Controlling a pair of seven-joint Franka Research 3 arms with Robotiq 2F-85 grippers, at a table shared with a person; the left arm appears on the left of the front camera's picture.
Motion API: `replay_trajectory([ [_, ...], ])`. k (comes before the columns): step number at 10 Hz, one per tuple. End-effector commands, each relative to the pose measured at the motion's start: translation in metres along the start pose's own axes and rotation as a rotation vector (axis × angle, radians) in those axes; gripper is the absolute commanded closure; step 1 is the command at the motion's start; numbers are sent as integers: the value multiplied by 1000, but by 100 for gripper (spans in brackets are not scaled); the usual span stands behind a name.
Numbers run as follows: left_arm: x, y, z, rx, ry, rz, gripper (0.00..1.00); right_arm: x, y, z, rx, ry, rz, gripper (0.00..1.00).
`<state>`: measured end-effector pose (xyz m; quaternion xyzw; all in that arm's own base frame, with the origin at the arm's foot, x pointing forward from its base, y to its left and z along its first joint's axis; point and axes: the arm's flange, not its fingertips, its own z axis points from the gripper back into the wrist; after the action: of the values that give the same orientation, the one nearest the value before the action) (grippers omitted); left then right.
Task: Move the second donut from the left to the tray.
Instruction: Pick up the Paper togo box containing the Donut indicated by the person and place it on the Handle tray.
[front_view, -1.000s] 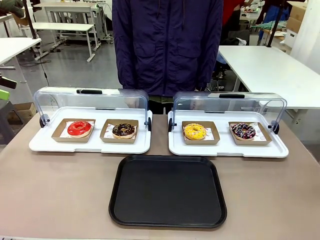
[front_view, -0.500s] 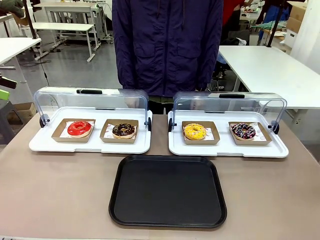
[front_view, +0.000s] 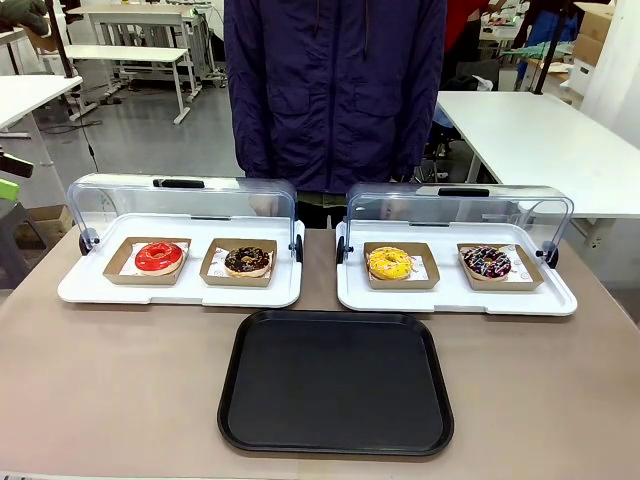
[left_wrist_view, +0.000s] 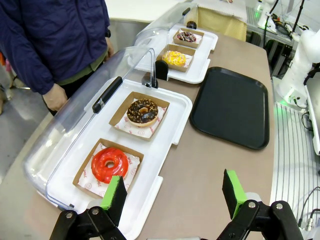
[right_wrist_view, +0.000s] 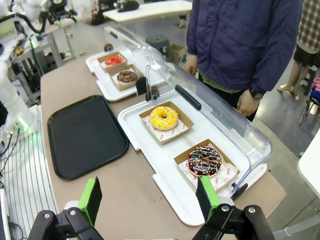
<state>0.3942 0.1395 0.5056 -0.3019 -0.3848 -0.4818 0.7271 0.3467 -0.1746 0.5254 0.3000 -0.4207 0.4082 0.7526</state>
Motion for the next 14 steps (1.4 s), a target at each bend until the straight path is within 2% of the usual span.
replay_trajectory([
  [1,1,2,0,-5,-25,-24,0,3,-3,1,-2,-23,27,0],
  [14,1,2,0,-5,-25,-24,0,3,-3,1,-2,-23,27,0],
])
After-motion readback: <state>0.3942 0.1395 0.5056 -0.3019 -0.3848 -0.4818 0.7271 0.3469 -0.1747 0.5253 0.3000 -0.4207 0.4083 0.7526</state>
